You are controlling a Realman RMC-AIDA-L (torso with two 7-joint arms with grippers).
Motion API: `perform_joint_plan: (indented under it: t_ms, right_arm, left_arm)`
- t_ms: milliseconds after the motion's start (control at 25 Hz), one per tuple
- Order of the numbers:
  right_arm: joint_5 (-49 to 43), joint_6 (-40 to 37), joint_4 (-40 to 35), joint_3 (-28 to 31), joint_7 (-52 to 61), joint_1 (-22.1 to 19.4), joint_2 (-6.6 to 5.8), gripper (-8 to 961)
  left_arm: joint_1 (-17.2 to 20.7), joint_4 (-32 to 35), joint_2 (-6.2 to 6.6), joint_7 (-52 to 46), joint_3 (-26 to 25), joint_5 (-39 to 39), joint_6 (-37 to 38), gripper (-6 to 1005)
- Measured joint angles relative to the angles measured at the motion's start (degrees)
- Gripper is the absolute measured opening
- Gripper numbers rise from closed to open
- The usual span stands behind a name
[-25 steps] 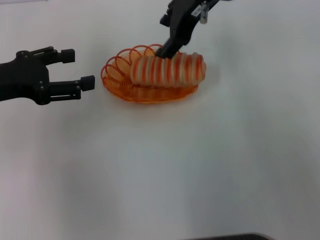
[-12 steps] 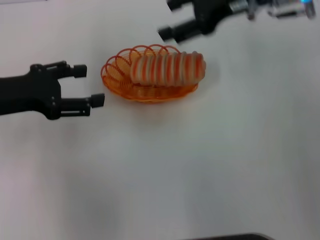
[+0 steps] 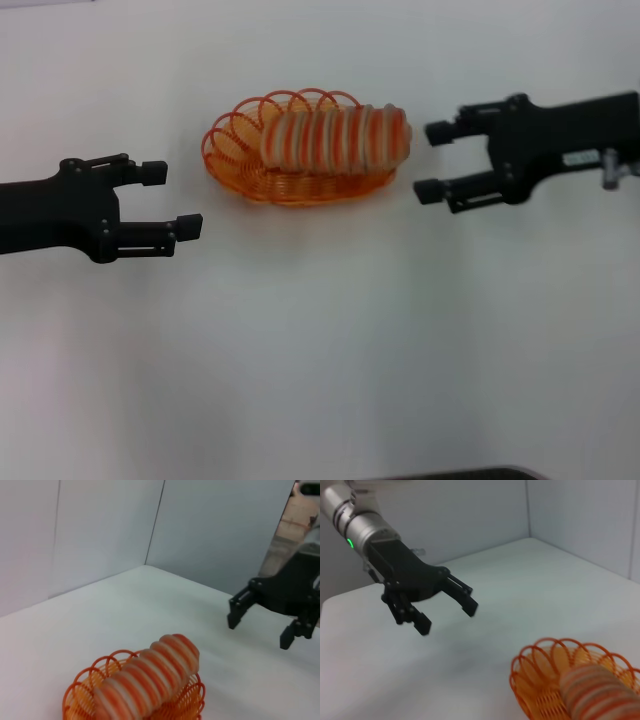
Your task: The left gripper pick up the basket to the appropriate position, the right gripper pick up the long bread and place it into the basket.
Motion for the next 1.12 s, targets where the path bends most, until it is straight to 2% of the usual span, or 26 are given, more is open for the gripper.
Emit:
perform_joint_plan:
  t_ms: [280, 1120]
  right_arm:
    - [0.0, 0.9, 0.5, 3.4, -4.8, -3.7, 0.42, 820]
    - [-0.7, 1.7, 0.9, 2.9, -4.9, -4.8, 0.48, 820]
  left_arm:
    - [0.3, -2.1, -0.54, 0.1, 0.0, 0.1, -1.6, 875]
    - [0.3, -5.2, -0.54, 0.8, 0.5, 1.4, -6.2, 876]
